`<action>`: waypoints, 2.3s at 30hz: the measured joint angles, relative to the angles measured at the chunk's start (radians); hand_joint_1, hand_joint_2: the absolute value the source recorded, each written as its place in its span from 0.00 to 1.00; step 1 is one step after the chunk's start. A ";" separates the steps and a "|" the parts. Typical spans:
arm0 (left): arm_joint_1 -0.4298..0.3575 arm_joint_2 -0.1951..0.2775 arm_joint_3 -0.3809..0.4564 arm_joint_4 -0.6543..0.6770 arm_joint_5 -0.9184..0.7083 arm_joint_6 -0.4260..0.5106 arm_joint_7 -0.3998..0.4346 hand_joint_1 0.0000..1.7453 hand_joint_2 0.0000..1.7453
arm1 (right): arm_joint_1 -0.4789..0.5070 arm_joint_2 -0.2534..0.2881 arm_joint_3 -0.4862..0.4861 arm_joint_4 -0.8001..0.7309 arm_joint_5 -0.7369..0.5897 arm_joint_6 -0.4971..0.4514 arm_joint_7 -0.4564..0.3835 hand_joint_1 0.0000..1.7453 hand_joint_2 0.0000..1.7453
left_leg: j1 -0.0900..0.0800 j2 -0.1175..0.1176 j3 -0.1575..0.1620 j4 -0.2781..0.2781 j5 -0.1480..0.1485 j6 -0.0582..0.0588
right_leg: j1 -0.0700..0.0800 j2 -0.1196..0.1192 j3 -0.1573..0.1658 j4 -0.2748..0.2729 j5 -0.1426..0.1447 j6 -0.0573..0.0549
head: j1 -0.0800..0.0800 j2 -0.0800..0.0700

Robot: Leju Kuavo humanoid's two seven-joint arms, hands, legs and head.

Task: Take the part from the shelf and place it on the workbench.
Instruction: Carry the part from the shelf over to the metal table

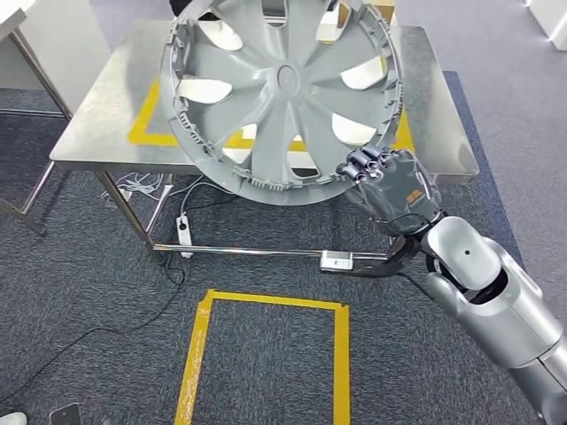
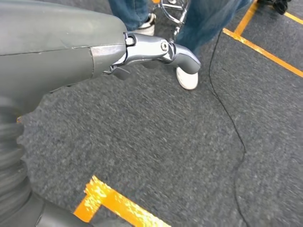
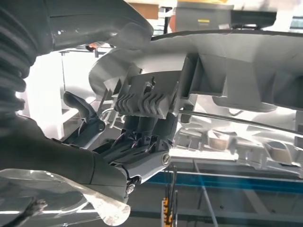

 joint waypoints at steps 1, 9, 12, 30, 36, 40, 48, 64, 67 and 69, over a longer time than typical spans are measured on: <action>0.000 0.000 0.000 0.001 -0.002 -0.006 -0.001 0.00 1.00 | 0.000 0.000 -0.001 0.000 0.001 -0.002 0.002 1.00 1.00 | -0.001 -0.003 -0.003 0.003 -0.002 -0.005 | 0.000 0.003 0.016 -0.038 0.012 -0.003 | 0.000 0.000; 0.000 0.004 0.000 0.003 -0.008 -0.023 -0.004 0.00 1.00 | 0.012 -0.003 -0.017 0.001 0.005 -0.010 0.004 1.00 1.00 | 0.007 0.021 -0.091 0.195 -0.100 -0.051 | -0.005 -0.004 0.048 -0.067 0.003 -0.039 | -0.007 0.000; 0.001 0.004 0.000 0.003 -0.008 -0.024 -0.004 0.00 1.00 | 0.015 -0.003 -0.017 0.001 0.005 -0.010 0.004 1.00 1.00 | 0.015 0.023 -0.135 0.268 -0.099 -0.057 | -0.004 -0.006 0.054 -0.067 -0.003 -0.039 | -0.007 0.000; 0.002 0.006 -0.013 0.003 -0.023 -0.054 -0.004 0.00 1.00 | 0.020 -0.016 -0.021 -0.001 0.008 -0.010 0.000 1.00 1.00 | -0.001 0.022 0.062 -0.013 -0.052 0.008 | 0.003 -0.006 -0.055 0.050 0.030 -0.005 | 0.007 0.000; 0.001 0.007 -0.023 0.002 -0.017 -0.060 -0.004 0.00 1.00 | 0.026 -0.024 -0.024 -0.011 0.009 -0.012 0.001 1.00 1.00 | -0.002 0.022 0.072 -0.003 -0.083 -0.021 | 0.005 -0.002 0.025 -0.075 0.020 -0.027 | 0.006 0.000; 0.001 0.008 -0.032 0.001 -0.014 -0.059 -0.004 0.00 1.00 | 0.035 -0.028 -0.025 -0.014 0.009 -0.012 0.002 1.00 1.00 | 0.007 0.027 -0.059 0.214 -0.130 -0.045 | -0.003 -0.007 0.078 -0.082 -0.018 -0.038 | 0.002 0.000; 0.012 0.011 -0.043 0.001 -0.010 -0.056 -0.004 0.00 1.00 | 0.048 -0.028 -0.027 -0.017 0.009 -0.014 0.002 1.00 1.00 | 0.001 0.032 -0.064 0.035 0.051 -0.029 | -0.010 -0.004 0.198 -0.104 -0.113 -0.008 | 0.000 0.000; 0.020 0.009 -0.057 0.001 -0.007 -0.052 -0.004 0.00 1.00 | 0.094 -0.048 -0.042 -0.026 0.008 -0.016 0.002 1.00 1.00 | -0.015 0.007 0.198 -0.034 -0.155 0.007 | 0.028 0.007 -0.069 -0.061 0.096 -0.036 | 0.014 0.000; 0.010 0.008 -0.061 0.002 -0.007 -0.050 -0.004 0.00 1.00 | 0.086 -0.049 -0.047 -0.033 0.008 -0.017 0.002 1.00 1.00 | -0.014 0.012 0.172 0.031 -0.123 -0.010 | 0.023 0.004 -0.031 -0.078 0.081 -0.049 | 0.017 0.000; 0.005 0.006 -0.062 0.002 -0.004 -0.050 -0.004 0.00 1.00 | 0.086 -0.050 -0.047 -0.033 0.008 -0.016 0.003 1.00 1.00 | -0.008 0.017 0.078 0.158 -0.107 -0.025 | 0.018 0.003 -0.005 -0.093 0.067 -0.055 | 0.015 0.000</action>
